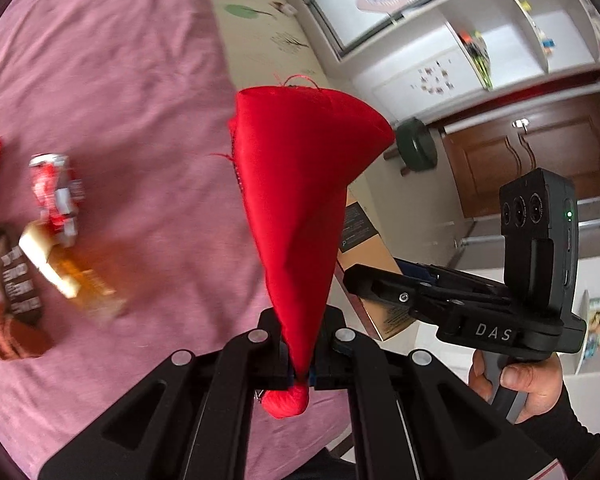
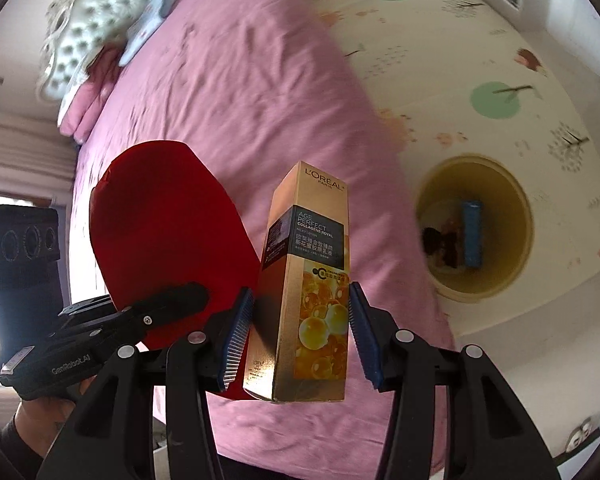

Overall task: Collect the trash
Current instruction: 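Carry the red bag and gold box with both tools over the yellow bin, then open both tools to drop the bag and box into the bin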

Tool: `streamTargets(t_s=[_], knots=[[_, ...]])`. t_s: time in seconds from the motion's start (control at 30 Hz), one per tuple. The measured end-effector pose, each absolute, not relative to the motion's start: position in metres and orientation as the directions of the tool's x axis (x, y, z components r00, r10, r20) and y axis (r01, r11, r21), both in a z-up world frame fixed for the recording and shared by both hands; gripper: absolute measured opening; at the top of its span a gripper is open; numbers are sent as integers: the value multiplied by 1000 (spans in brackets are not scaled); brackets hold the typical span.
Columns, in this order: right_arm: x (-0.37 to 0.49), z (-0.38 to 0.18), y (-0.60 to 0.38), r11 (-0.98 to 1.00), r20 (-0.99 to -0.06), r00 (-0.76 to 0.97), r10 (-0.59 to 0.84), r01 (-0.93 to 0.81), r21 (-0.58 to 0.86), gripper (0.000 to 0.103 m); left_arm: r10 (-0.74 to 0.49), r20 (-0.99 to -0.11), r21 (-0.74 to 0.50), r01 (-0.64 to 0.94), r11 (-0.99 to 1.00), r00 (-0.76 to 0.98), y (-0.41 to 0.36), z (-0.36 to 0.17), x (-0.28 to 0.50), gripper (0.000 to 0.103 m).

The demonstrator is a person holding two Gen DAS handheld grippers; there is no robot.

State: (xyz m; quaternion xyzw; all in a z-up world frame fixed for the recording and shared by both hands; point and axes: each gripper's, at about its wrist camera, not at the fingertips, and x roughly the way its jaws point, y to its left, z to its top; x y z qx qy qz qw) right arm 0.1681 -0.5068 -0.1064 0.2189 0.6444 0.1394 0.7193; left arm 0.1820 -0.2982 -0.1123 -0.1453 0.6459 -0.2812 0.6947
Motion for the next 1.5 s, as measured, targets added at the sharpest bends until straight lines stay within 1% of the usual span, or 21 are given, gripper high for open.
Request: streamTargets(t_s=[0.5, 0.77, 0.9, 0.93, 0.97, 1.0, 1.03, 1.07, 1.23, 1.5], knots=[[145, -130, -635, 833, -873, 191, 448, 264, 486, 47, -557, -818, -571, 308, 761, -142, -433, -141, 194, 4], [151, -142, -673, 823, -875, 208, 437, 302, 482, 47, -532, -825, -564, 324, 759, -190, -483, -159, 211, 4], [158, -144, -686, 820, -873, 220, 435, 304, 485, 48, -539, -820, -571, 332, 751, -191, -502, -161, 223, 4], [160, -145, -689, 816, -871, 218, 440, 308, 489, 49, -537, -822, -568, 336, 752, -189, -506, -161, 227, 11], [162, -146, -693, 817, -876, 220, 428, 320, 480, 50, -527, -830, -556, 336, 760, -181, -505, -162, 229, 42], [164, -148, -697, 818, -884, 220, 412, 338, 465, 60, -501, -848, -529, 323, 785, -174, -507, -165, 233, 83], [165, -150, -700, 815, -886, 216, 410, 349, 462, 64, -494, -854, -520, 308, 797, -164, -505, -165, 236, 88], [166, -151, -702, 813, -886, 215, 411, 353, 463, 64, -499, -853, -522, 300, 799, -156, -504, -166, 238, 84], [164, -151, -703, 812, -883, 213, 419, 347, 469, 63, -437, -888, -460, 334, 823, -146, -501, -171, 236, 84], [163, -148, -693, 819, -879, 200, 433, 321, 476, 62, -432, -891, -453, 343, 823, -141, -488, -165, 224, 84]])
